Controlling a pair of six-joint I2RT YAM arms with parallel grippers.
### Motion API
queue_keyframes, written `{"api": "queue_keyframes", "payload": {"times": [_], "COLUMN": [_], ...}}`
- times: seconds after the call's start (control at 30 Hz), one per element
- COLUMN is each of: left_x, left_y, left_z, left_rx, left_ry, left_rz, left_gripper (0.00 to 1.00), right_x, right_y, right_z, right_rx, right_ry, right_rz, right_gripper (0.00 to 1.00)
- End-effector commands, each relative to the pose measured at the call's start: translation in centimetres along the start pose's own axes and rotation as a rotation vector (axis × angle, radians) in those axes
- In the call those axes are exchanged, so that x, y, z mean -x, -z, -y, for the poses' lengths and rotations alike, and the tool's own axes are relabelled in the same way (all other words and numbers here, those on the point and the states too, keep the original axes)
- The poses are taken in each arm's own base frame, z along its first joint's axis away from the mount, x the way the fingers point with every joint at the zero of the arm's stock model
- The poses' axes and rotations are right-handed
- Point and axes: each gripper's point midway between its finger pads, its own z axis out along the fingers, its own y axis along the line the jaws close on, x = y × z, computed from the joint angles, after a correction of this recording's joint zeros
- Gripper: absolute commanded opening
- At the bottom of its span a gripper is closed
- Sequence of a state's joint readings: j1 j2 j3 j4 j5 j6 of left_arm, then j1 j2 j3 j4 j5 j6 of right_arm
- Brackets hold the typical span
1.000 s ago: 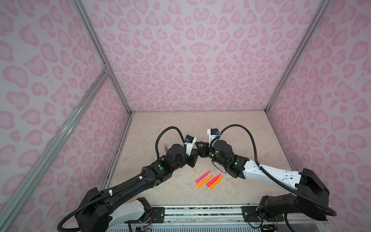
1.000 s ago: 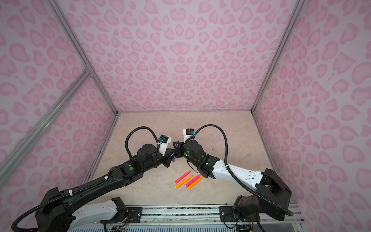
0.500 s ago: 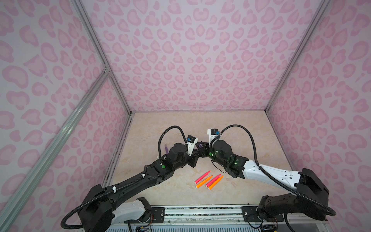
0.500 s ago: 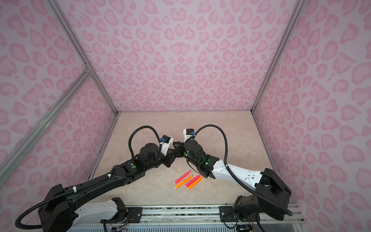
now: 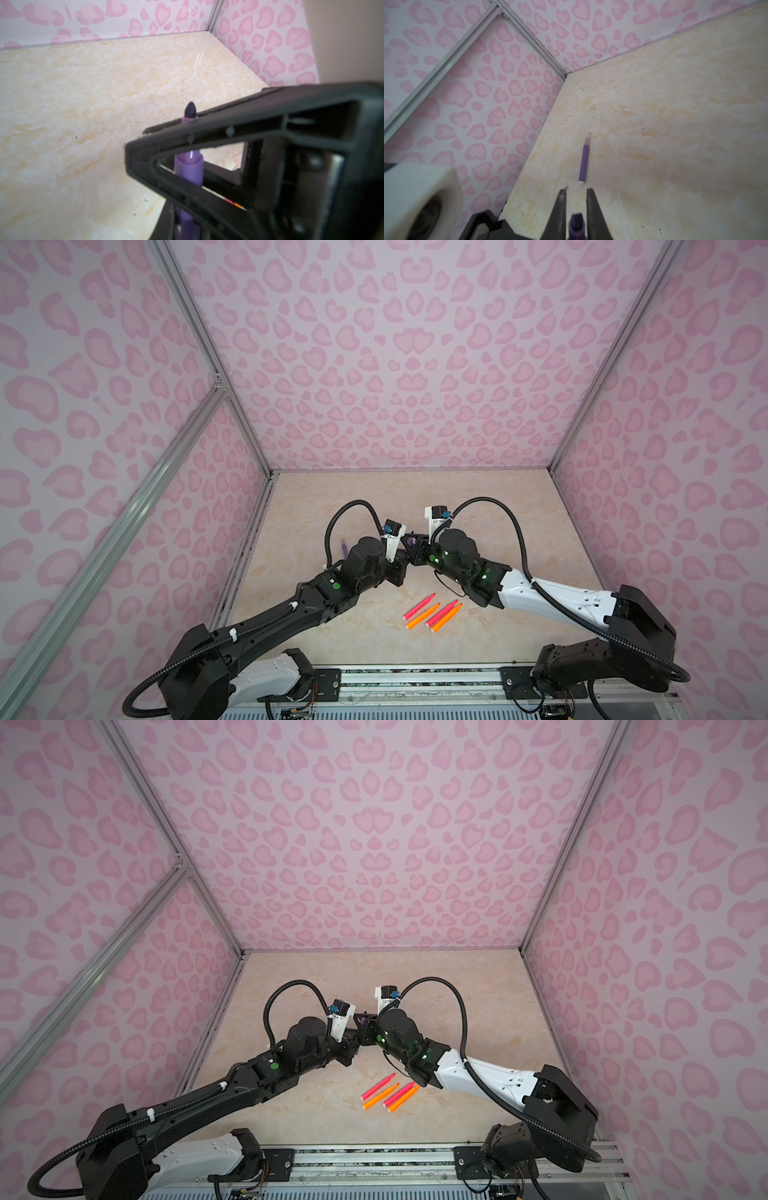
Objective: Insert the pens into the pen caps
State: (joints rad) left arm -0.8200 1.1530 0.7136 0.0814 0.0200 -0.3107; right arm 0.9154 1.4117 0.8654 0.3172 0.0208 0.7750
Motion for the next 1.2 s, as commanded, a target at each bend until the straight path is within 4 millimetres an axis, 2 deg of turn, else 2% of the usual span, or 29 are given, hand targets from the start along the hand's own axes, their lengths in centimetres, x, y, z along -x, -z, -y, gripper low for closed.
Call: {"api": "queue_keyframes", "payload": {"times": [0.0, 0.07, 0.17, 0.27, 0.37, 0.5, 0.6, 0.73, 0.9, 1.03, 1.17], "left_x": [2.8, 3.2, 3.5, 3.4, 3.1, 2.7, 2.2, 2.4, 2.2, 2.1, 2.1], "left_y": [0.9, 1.4, 2.2, 3.2, 3.9, 4.5, 4.9, 5.0, 5.0, 4.5, 4.1], "left_z": [0.1, -1.1, -2.8, -4.9, -6.9, -8.7, -9.7, -10.2, -10.6, -10.7, -10.4], "left_rx": [0.006, 0.056, 0.121, 0.213, 0.28, 0.315, 0.326, 0.337, 0.363, 0.369, 0.351], "left_ry": [0.026, 0.064, 0.118, 0.163, 0.211, 0.272, 0.315, 0.315, 0.277, 0.275, 0.276], "left_rz": [0.118, 0.136, 0.165, 0.201, 0.219, 0.23, 0.243, 0.231, 0.224, 0.206, 0.192], "left_gripper": [0.03, 0.03, 0.03, 0.03, 0.03, 0.03, 0.03, 0.03, 0.03, 0.03, 0.03], "right_x": [-0.7, 0.0, 1.6, 3.7, 5.0, 4.9, 3.5, 1.5, -2.3, -5.5, -9.3], "right_y": [0.1, 0.4, 1.4, 3.0, 4.9, 7.0, 7.9, 9.0, 11.4, 13.4, 14.4], "right_z": [0.5, 0.9, 0.6, 0.5, 1.8, 4.2, 6.3, 7.9, 10.2, 12.3, 14.9], "right_rx": [-0.015, -0.037, -0.077, -0.129, -0.188, -0.255, -0.331, -0.398, -0.501, -0.57, -0.654], "right_ry": [0.009, 0.005, 0.014, 0.027, -0.014, -0.109, -0.17, -0.183, -0.159, -0.167, -0.186], "right_rz": [-0.024, 0.002, 0.027, 0.084, 0.166, 0.24, 0.235, 0.179, 0.099, 0.054, -0.048], "right_gripper": [0.39, 0.56, 0.64, 0.65, 0.64, 0.59, 0.58, 0.57, 0.56, 0.5, 0.45]}}
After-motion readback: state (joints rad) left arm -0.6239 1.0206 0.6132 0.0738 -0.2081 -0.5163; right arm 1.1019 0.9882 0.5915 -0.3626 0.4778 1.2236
